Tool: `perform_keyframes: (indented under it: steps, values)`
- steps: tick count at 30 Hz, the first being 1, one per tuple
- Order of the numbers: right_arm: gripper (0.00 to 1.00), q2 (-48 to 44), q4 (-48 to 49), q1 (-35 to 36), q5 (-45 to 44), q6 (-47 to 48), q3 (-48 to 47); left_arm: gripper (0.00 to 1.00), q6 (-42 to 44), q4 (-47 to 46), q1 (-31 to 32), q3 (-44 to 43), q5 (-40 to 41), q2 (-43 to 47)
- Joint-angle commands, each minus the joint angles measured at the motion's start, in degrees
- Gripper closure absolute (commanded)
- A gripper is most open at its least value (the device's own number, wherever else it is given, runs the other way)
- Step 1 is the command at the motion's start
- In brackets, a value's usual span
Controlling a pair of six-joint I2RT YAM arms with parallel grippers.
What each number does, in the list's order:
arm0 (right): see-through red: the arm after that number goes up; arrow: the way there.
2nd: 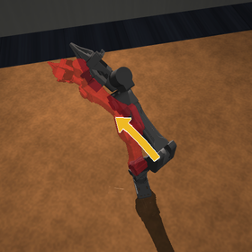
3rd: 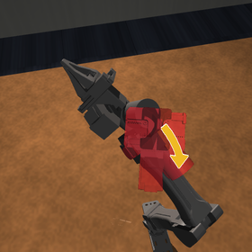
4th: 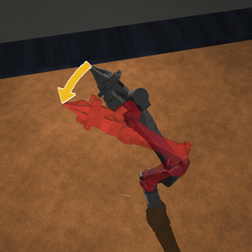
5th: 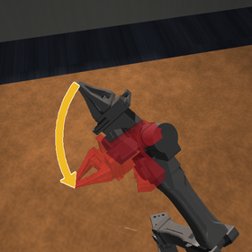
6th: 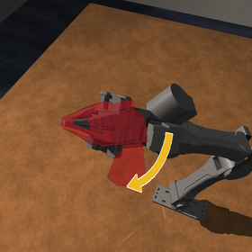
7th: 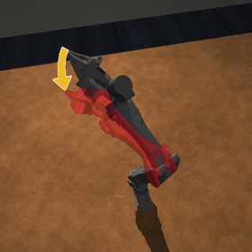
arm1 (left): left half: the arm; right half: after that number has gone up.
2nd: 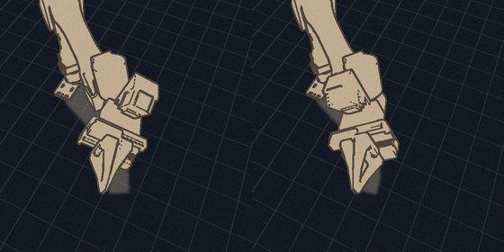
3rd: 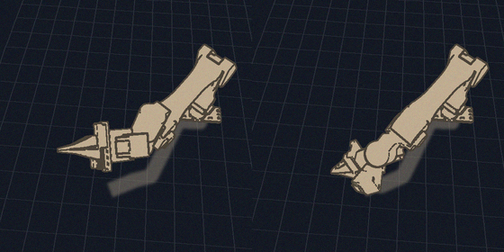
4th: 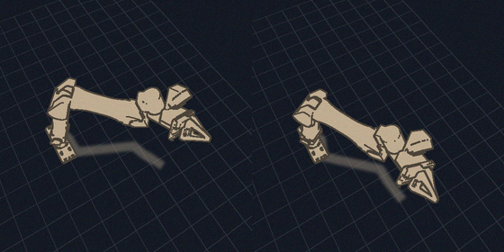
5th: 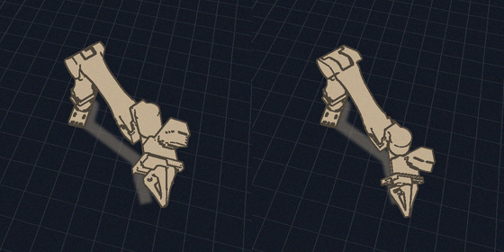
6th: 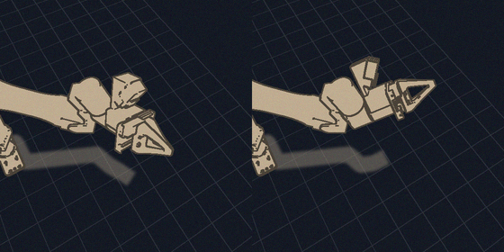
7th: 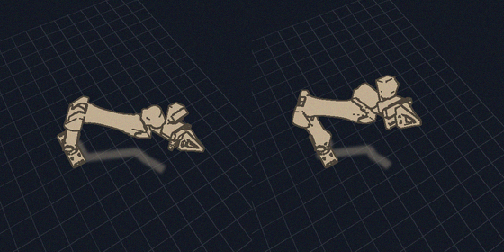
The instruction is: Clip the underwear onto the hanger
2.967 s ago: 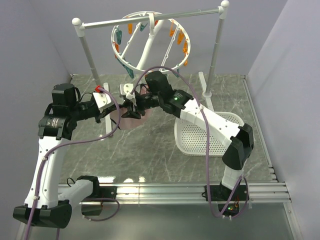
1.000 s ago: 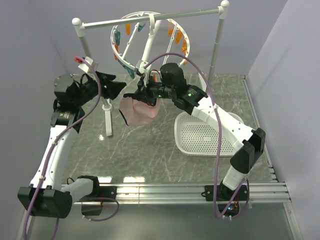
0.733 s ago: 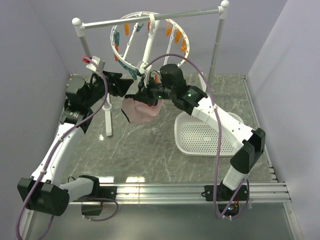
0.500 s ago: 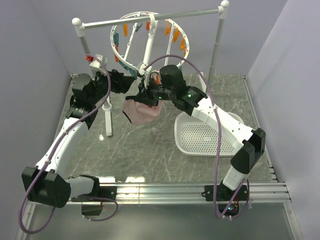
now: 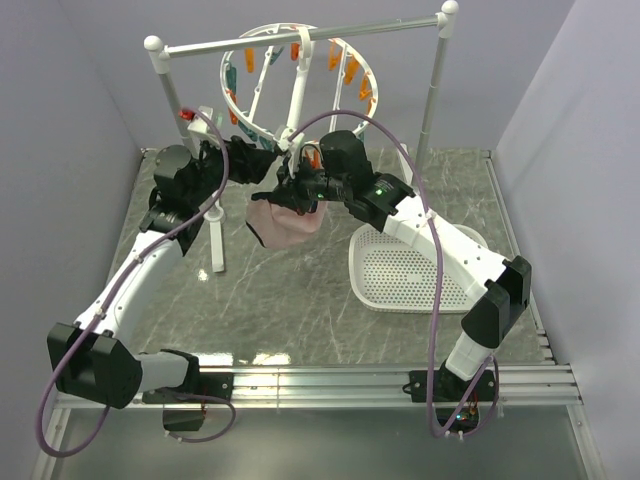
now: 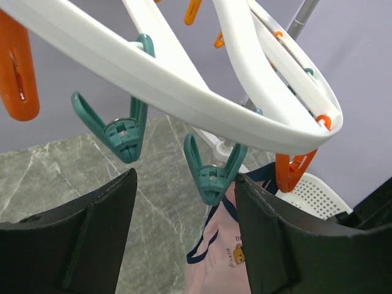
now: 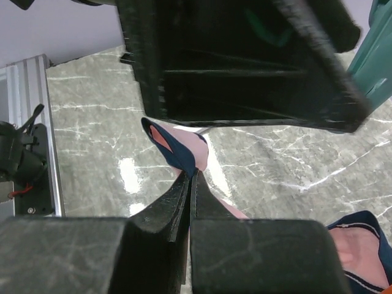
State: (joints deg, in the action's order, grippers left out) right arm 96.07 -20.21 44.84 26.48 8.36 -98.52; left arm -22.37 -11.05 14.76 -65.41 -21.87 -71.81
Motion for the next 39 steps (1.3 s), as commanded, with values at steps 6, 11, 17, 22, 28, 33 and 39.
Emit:
perform_keyframes:
  steps: [6,11,17,22,28,33,39]
  values:
    - [1.0,-3.4,1.6,-0.4,0.0,-0.5,0.6,0.34,-1.3,-3.7,0.8,-3.4,2.7,-1.5]
    - [1.0,-3.5,1.7,-0.5,0.1,-0.5,0.7,0.35,-2.1,-4.9,0.8,-4.4,1.7,-2.3]
    - [1.0,-3.7,1.8,-0.7,0.1,-0.5,1.0,0.35,-2.9,-6.3,0.8,-4.5,0.8,-3.0]
    - [1.0,-3.8,1.7,-0.9,0.2,-0.4,1.2,0.45,-3.0,-7.7,0.8,-4.6,1.0,-3.4]
    - [1.0,-4.0,1.7,-1.2,0.2,-0.5,1.6,0.68,-2.9,-7.6,0.8,-5.3,0.9,-3.9]
    - [1.0,-3.5,1.0,-1.8,-0.4,-0.8,1.2,0.81,-2.9,-7.0,0.8,-5.0,0.2,-3.6]
    - [1.0,-3.3,0.8,-2.7,-0.5,-1.4,0.7,0.91,-2.7,-6.8,0.8,-4.7,-0.7,-3.0]
